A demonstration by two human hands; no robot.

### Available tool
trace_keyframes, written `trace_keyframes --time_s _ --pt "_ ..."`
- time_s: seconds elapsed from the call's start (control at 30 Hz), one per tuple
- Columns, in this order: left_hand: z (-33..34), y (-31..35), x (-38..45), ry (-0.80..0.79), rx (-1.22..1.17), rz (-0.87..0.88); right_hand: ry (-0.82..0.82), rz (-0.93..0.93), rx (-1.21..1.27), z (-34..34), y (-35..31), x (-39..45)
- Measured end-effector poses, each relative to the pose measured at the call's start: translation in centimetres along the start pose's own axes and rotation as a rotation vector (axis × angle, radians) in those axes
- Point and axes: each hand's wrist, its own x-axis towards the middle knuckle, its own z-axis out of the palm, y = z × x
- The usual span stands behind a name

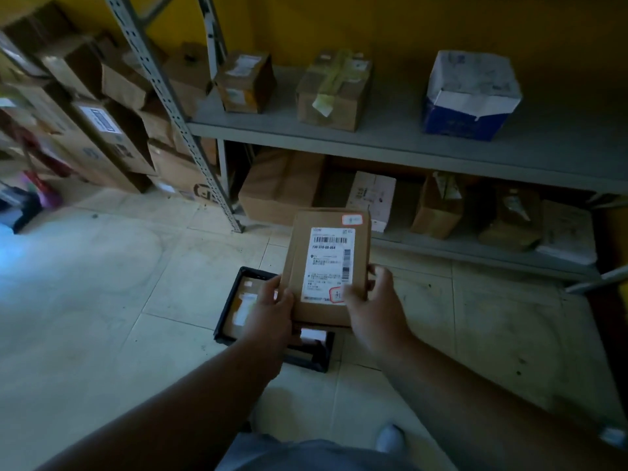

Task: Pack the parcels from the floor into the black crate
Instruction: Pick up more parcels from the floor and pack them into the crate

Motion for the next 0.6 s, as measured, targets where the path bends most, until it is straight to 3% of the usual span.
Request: trace_keyframes --time_s 0.1,0.27,0.43,0.6 --pt "-6.0 -0.4 3.7 0.004 0.149 -0.088 0.031 0.084 -0.01 7.7 0.3 -0.5" --pt "-13.7 -1.2 11.5 -0.037 0.414 -0.07 0.059 0.182 -0.056 18.0 0.1 2.4" --pt "-15.5 -4.2 18.8 -0.038 0.758 -0.031 0.077 0.29 -0.19 22.2 3.1 6.6" --pt "-13.1 -12.3 27.9 -0.166 1.065 0.05 0.091 0.461 -0.256 27.4 12.8 12.4"
